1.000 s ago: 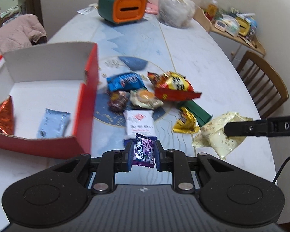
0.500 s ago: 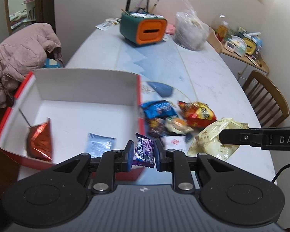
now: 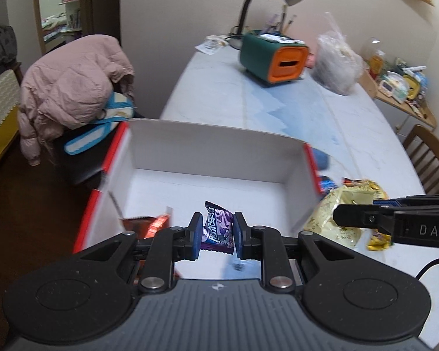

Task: Organize snacks
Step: 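Carry both snacks into the white box and open both tools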

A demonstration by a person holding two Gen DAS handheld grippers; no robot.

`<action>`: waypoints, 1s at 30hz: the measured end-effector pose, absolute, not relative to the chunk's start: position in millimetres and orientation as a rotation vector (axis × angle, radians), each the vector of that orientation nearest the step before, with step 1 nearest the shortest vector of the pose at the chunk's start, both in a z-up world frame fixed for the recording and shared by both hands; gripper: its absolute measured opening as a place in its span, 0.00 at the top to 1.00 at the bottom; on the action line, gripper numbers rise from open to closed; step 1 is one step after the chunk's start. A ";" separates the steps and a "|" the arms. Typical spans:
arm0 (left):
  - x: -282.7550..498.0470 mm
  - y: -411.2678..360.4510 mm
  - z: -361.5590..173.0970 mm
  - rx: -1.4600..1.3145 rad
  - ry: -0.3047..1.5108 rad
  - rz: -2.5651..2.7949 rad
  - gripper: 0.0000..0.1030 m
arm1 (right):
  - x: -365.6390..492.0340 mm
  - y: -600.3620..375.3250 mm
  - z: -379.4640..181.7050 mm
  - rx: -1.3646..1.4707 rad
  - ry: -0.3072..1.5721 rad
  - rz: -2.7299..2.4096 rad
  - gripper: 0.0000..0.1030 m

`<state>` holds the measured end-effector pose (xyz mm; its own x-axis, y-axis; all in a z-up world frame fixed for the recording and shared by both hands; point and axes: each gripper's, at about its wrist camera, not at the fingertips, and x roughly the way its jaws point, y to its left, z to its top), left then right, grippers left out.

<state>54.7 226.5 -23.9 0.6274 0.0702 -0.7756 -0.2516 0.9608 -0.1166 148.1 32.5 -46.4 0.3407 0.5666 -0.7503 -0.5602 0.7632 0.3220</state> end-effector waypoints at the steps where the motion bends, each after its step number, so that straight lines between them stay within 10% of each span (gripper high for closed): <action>1: 57.0 233.9 -25.9 -0.222 0.882 0.193 0.79 | 149.7 40.0 -48.8 -0.001 0.982 0.734 0.76; 30: 116.4 276.3 -100.0 -0.091 1.077 0.121 0.79 | 184.4 120.8 -129.7 -0.094 1.116 0.683 0.70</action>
